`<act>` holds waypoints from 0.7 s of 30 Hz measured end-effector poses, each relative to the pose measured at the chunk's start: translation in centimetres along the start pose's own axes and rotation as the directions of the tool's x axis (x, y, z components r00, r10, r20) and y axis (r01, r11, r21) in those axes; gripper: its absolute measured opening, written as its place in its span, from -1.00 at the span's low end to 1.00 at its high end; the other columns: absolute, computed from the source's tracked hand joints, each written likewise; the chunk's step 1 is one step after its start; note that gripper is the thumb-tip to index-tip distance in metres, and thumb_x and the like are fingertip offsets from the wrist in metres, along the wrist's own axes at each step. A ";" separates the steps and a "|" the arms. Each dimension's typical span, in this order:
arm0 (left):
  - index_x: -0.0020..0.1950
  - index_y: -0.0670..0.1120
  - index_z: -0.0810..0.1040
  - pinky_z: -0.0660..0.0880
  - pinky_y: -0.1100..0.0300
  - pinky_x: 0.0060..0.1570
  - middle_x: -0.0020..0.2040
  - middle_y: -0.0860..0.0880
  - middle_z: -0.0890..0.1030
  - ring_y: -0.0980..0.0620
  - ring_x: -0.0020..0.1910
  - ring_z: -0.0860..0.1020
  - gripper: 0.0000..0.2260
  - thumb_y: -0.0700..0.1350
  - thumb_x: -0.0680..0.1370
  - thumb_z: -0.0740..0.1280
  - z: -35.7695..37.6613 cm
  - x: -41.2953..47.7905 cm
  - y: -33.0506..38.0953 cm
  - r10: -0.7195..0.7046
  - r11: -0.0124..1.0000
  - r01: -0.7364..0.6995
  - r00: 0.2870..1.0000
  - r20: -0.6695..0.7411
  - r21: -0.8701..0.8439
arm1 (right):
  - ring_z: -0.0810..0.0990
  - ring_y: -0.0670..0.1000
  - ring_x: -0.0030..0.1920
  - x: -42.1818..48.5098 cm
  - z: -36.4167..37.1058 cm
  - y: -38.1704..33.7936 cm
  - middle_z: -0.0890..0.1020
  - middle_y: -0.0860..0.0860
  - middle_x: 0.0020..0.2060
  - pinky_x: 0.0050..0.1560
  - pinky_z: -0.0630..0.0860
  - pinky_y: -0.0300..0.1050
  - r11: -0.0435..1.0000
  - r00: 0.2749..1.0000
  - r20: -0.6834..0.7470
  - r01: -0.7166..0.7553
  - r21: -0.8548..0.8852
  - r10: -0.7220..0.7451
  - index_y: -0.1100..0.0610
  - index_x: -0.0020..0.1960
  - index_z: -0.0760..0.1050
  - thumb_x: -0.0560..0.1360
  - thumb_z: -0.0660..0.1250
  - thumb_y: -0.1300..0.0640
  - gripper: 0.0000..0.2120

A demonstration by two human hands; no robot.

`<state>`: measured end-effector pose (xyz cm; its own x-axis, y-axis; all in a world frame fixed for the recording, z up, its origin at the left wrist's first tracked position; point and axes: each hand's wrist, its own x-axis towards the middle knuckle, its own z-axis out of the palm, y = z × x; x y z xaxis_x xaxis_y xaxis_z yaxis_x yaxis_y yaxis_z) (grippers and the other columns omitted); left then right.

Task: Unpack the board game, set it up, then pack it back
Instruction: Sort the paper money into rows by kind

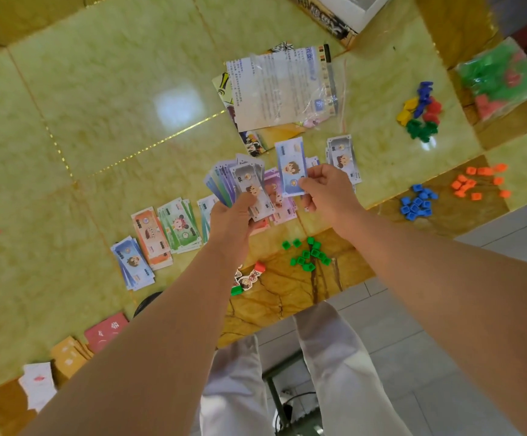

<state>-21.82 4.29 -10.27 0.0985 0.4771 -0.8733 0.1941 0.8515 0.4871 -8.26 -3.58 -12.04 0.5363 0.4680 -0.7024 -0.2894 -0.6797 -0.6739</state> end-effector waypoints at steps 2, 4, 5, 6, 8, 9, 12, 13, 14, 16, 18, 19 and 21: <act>-0.13 -0.09 0.32 0.61 0.18 -0.29 -0.17 -0.07 0.59 0.07 -0.36 0.64 -0.79 -0.33 0.54 0.32 -0.3 -0.1 0.1 0.008 1.000 -0.008 1.000 -0.003 0.010 | 0.47 -0.13 -0.57 -0.2 0.0 -0.7 0.54 0.05 -0.33 -0.51 0.39 -0.25 1.000 1.000 0.016 -0.007 0.026 0.007 0.20 -0.06 0.43 0.55 0.28 0.29 -0.96; -0.13 -0.10 0.32 0.60 0.17 -0.22 -0.16 -0.09 0.58 0.02 -0.26 0.63 -0.77 -0.33 0.51 0.35 -0.9 -0.1 0.2 0.013 1.000 -0.013 1.000 -0.019 -0.003 | 0.45 -0.11 -0.58 -0.4 0.6 -1.2 0.51 0.06 -0.36 -0.53 0.36 -0.24 1.000 0.999 0.037 -0.010 0.021 0.009 0.21 -0.09 0.44 0.53 0.28 0.29 -0.97; -0.12 -0.12 0.33 0.59 0.14 -0.14 -0.15 -0.10 0.58 0.00 -0.21 0.61 -0.77 -0.33 0.50 0.37 -1.3 0.0 0.2 0.016 1.000 -0.016 0.999 -0.030 -0.009 | 0.43 -0.09 -0.56 -0.5 0.9 -1.4 0.49 0.05 -0.38 -0.52 0.34 -0.24 1.000 0.999 0.047 -0.013 0.008 0.013 0.19 -0.13 0.45 0.52 0.29 0.28 -0.94; -0.11 -0.14 0.35 0.56 0.10 -0.07 -0.14 -0.12 0.58 -0.03 -0.17 0.60 -0.78 -0.32 0.49 0.38 -1.9 0.2 0.3 0.024 1.000 -0.024 0.999 -0.040 -0.009 | 0.42 -0.08 -0.52 -0.7 1.5 -1.6 0.47 0.04 -0.40 -0.49 0.33 -0.23 1.000 0.998 0.057 -0.013 -0.011 0.014 0.16 -0.16 0.46 0.51 0.31 0.28 -0.91; 0.00 -0.19 0.36 0.53 0.04 0.02 -0.08 -0.15 0.58 -0.07 -0.11 0.57 -0.75 -0.26 0.47 0.43 -3.6 0.4 0.4 0.025 1.000 -0.025 0.998 -0.060 -0.008 | 0.42 -0.08 -0.45 -1.1 3.0 -2.1 0.47 0.00 -0.38 -0.44 0.33 -0.24 0.999 0.997 0.078 0.003 -0.051 0.001 0.13 -0.16 0.47 0.50 0.34 0.26 -0.90; 0.06 -0.18 0.37 0.53 0.03 0.04 -0.04 -0.16 0.58 -0.07 -0.09 0.57 -0.71 -0.25 0.46 0.44 -4.0 0.5 0.4 0.021 1.000 -0.022 0.997 -0.072 -0.012 | 0.44 -0.11 -0.43 -1.2 3.4 -2.2 0.49 -0.02 -0.35 -0.43 0.35 -0.28 0.998 0.997 0.081 0.015 -0.063 -0.010 0.13 -0.13 0.49 0.51 0.35 0.26 -0.92; 0.03 -0.17 0.37 0.50 0.18 -0.21 -0.03 -0.15 0.56 -0.02 -0.15 0.56 -0.73 -0.24 0.46 0.44 -7.7 0.6 0.7 0.033 0.998 -0.041 0.989 -0.142 -0.053 | 0.48 -0.18 -0.41 -2.2 6.9 -2.6 0.52 -0.04 -0.32 -0.47 0.37 -0.40 0.994 0.993 0.107 0.062 -0.094 -0.052 0.15 -0.05 0.51 0.49 0.40 0.25 -0.91; -0.04 -0.14 0.37 0.47 0.21 -0.26 -0.06 -0.12 0.56 -0.01 -0.16 0.55 -0.76 -0.25 0.47 0.43 -8.6 0.5 0.7 0.045 0.997 -0.055 0.986 -0.161 -0.058 | 0.49 -0.16 -0.37 -2.5 7.8 -2.6 0.54 -0.04 -0.30 -0.45 0.39 -0.41 0.992 0.992 0.114 0.068 -0.106 -0.056 0.15 -0.04 0.52 0.48 0.42 0.24 -0.90; -0.07 -0.12 0.38 0.46 0.22 -0.27 -0.10 -0.09 0.56 -0.02 -0.16 0.54 -0.78 -0.26 0.47 0.43 -9.9 0.5 0.8 0.059 0.995 -0.072 0.982 -0.180 -0.066 | 0.51 -0.14 -0.33 -2.8 9.0 -2.5 0.56 -0.03 -0.28 -0.41 0.42 -0.40 0.990 0.989 0.133 0.074 -0.118 -0.058 0.14 -0.04 0.53 0.47 0.44 0.23 -0.88; -0.01 -0.17 0.41 0.46 0.24 -0.31 -0.11 -0.09 0.55 -0.01 -0.18 0.54 -0.79 -0.26 0.47 0.42 -13.3 0.5 0.7 0.077 0.990 -0.099 0.974 -0.212 -0.096 | 0.52 -0.12 -0.30 -3.8 12.0 -2.3 0.58 -0.02 -0.27 -0.35 0.46 -0.36 0.986 0.981 0.189 0.077 -0.146 -0.049 0.14 -0.08 0.54 0.44 0.47 0.23 -0.88; 0.11 -0.21 0.44 0.50 0.27 -0.31 -0.06 -0.15 0.57 0.01 -0.23 0.55 -0.72 -0.25 0.45 0.43 -17.4 0.7 0.3 0.067 0.988 -0.098 0.968 -0.241 -0.120 | 0.49 -0.12 -0.32 -4.9 15.6 -2.0 0.56 -0.03 -0.30 -0.29 0.47 -0.29 0.979 0.970 0.237 0.087 -0.182 -0.042 0.10 -0.18 0.53 0.41 0.50 0.23 -0.85; 0.17 -0.24 0.45 0.52 0.24 -0.25 0.00 -0.18 0.59 0.00 -0.20 0.57 -0.67 -0.25 0.45 0.43 -18.8 0.7 0.2 0.065 0.987 -0.099 0.966 -0.250 -0.129 | 0.48 -0.12 -0.33 -5.4 16.9 -1.8 0.54 -0.04 -0.33 -0.27 0.47 -0.28 0.975 0.968 0.247 0.090 -0.203 -0.038 0.07 -0.21 0.52 0.39 0.51 0.23 -0.82; 0.24 -0.28 0.45 0.53 0.19 -0.16 0.06 -0.18 0.61 -0.02 -0.13 0.59 -0.59 -0.25 0.43 0.44 -21.8 0.6 -0.2 0.053 0.982 -0.101 0.959 -0.279 -0.158 | 0.48 -0.13 -0.35 -6.5 20.0 -1.1 0.53 -0.06 -0.36 -0.31 0.45 -0.31 0.969 0.962 0.271 0.090 -0.230 -0.025 0.07 -0.24 0.50 0.38 0.52 0.24 -0.79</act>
<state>-43.07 9.15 -10.74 -0.1675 0.5635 -0.8089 0.0263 0.8228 0.5677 -27.25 5.42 -11.29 0.3083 0.6203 -0.7213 -0.0504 -0.7465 -0.6635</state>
